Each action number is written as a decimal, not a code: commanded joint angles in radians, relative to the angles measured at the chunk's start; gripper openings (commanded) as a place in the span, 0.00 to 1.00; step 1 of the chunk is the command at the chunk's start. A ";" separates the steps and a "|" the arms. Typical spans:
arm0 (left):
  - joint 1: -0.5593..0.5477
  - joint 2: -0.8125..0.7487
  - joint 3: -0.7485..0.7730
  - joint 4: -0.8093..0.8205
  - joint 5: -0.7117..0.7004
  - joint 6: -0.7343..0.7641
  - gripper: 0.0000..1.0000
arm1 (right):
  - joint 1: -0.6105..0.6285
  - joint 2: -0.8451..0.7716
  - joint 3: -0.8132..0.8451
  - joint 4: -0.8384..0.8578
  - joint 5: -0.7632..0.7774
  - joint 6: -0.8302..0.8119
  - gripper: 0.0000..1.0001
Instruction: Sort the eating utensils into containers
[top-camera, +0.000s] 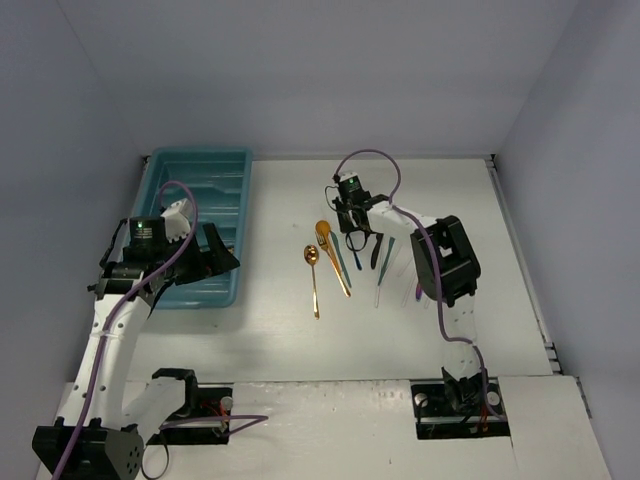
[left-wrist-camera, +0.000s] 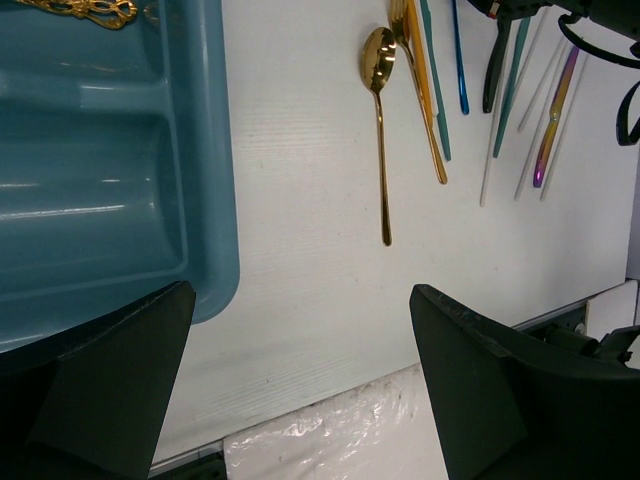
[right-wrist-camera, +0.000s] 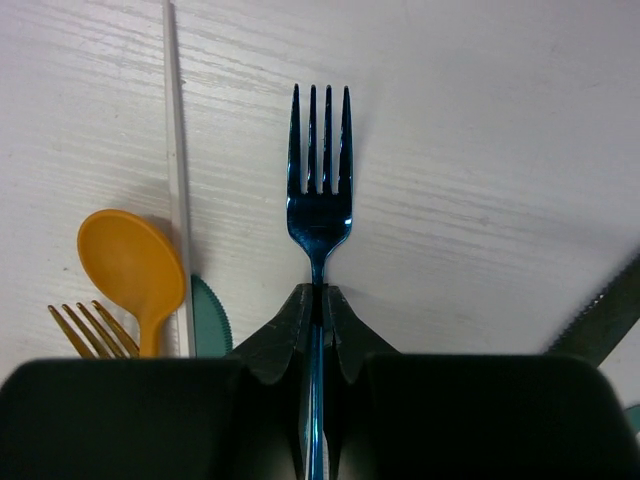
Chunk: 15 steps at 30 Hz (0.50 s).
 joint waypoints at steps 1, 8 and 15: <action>-0.001 0.002 0.054 0.026 0.060 -0.052 0.87 | -0.009 -0.118 -0.012 -0.051 0.068 -0.027 0.00; -0.109 0.007 0.137 0.093 0.033 -0.162 0.87 | 0.004 -0.357 -0.053 -0.053 -0.005 0.025 0.00; -0.339 0.068 0.206 0.218 -0.140 -0.213 0.87 | 0.061 -0.553 -0.145 -0.052 -0.142 0.040 0.00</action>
